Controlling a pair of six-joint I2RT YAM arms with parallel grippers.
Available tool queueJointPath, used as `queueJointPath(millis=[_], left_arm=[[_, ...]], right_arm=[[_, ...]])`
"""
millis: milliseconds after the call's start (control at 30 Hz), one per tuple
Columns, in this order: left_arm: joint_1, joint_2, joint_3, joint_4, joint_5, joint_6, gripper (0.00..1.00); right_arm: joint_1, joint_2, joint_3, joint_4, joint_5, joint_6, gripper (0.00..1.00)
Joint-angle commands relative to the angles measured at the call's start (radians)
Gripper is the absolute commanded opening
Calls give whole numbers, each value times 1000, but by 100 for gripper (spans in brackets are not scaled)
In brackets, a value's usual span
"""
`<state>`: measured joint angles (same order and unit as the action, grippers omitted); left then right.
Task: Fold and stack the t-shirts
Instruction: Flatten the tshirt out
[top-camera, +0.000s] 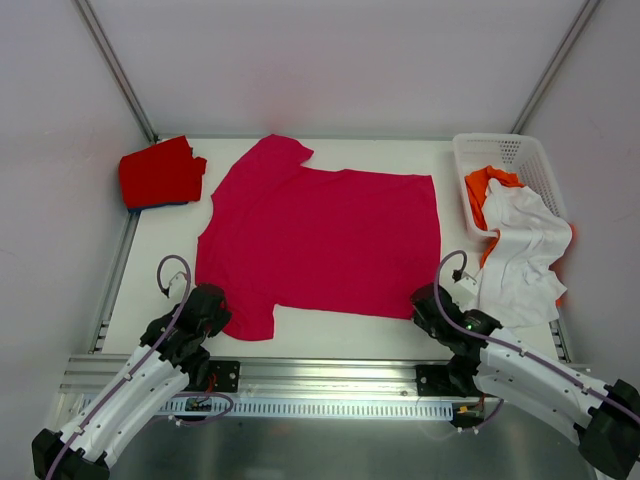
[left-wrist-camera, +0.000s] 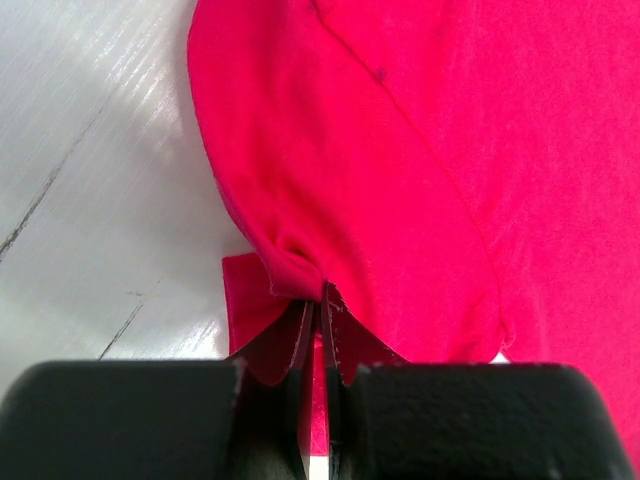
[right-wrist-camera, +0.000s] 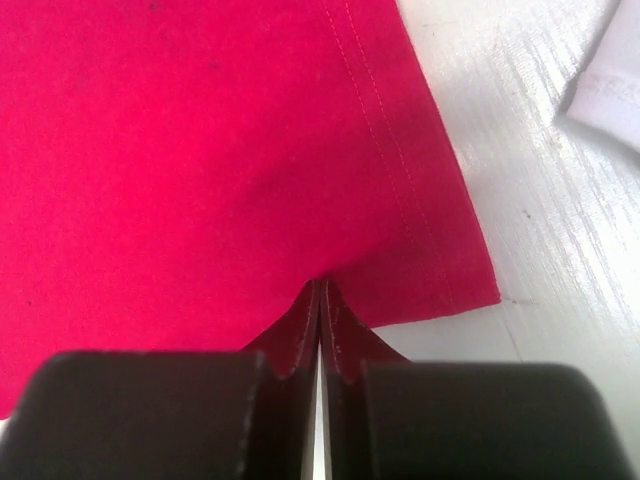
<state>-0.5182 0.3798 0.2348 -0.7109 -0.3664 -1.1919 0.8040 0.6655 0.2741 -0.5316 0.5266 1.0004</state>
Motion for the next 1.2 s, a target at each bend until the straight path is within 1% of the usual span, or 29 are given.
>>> queueJointPath(millis=[0, 233, 300, 333, 367, 400, 433, 467, 533, 667, 933, 1067, 1167], left_arm=[[-11, 10, -6, 24, 6, 12, 0], [-11, 14, -8, 25, 6, 12, 0], [-13, 16, -9, 27, 6, 12, 0], [-11, 18, -9, 28, 4, 12, 0], [-11, 19, -9, 28, 6, 12, 0], [-11, 19, -9, 28, 6, 12, 0], [-11, 19, -11, 31, 4, 12, 0], [-11, 19, -11, 31, 3, 12, 0], [-11, 18, -12, 34, 4, 12, 0], [-11, 11, -15, 34, 6, 14, 0], [-11, 7, -17, 37, 14, 20, 0], [-13, 2, -19, 36, 12, 20, 0], [-11, -1, -20, 36, 17, 23, 0]], right_arm=[[1, 6, 4, -19, -4, 4, 0], [1, 2, 10, -24, 7, -2, 0], [1, 3, 30, -48, -2, -17, 2], [3, 5, 43, -63, -8, -22, 10], [7, 8, 75, -95, -16, -26, 24], [14, 8, 91, -113, -14, -25, 35], [35, 5, 114, -145, -10, -20, 54], [47, 0, 120, -159, -5, -2, 61], [76, -20, 122, -176, -7, 15, 70], [118, -58, 82, -174, -40, 62, 74], [195, -96, 19, -232, -51, 187, 76], [212, -125, -15, -199, -37, 199, 76], [212, -116, -19, -170, -13, 196, 76]])
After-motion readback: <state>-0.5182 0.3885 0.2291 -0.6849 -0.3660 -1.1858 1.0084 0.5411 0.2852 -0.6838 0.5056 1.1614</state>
